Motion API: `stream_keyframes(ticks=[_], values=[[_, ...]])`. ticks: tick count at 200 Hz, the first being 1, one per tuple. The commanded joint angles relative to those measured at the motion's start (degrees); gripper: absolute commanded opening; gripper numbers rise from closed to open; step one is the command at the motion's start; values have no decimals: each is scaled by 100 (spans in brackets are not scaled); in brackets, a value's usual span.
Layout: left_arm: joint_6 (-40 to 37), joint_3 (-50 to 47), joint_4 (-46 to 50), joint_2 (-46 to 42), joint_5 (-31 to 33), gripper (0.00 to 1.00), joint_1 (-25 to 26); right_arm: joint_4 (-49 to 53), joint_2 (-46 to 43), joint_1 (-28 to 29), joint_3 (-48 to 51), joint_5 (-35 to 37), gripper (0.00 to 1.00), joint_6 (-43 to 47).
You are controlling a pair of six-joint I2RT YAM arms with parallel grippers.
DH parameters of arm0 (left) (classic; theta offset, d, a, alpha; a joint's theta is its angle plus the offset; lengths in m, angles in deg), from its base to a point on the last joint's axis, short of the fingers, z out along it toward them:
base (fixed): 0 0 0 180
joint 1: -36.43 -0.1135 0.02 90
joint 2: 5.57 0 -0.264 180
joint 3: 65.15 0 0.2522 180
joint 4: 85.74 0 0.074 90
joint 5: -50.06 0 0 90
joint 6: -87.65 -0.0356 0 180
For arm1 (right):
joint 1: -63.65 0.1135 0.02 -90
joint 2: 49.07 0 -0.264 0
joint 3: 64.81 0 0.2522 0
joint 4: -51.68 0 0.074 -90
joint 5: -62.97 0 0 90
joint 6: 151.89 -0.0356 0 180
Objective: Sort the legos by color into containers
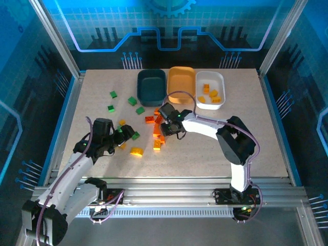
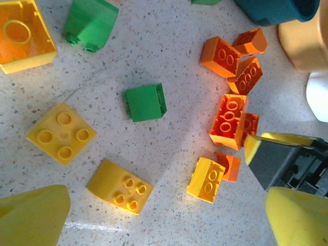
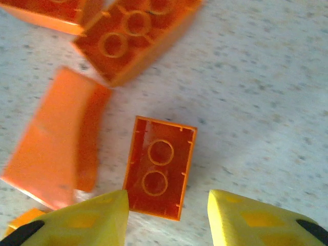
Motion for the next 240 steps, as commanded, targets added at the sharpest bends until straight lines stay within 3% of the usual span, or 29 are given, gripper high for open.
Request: stream_keyframes(ticks=[1, 34, 66, 156, 202, 240], values=[[33, -53, 64, -30, -127, 99, -47, 228, -259, -124, 108, 216, 47, 160], [74, -78, -21, 30, -162, 99, -52, 174, -346, -139, 174, 117, 48, 145], [94, -71, -36, 76, -223, 99, -47, -28, -198, -69, 61, -230, 55, 113], [8, -18, -1, 108, -161, 99, -47, -270, 348, -232, -44, -618, 55, -6], [-19, -44, -78, 225, -180, 99, -47, -260, 325, -264, -1, -280, 39, -29], [28, -172, -544, 363, -560, 99, -34, -121, -390, -381, -79, 137, 38, 144]])
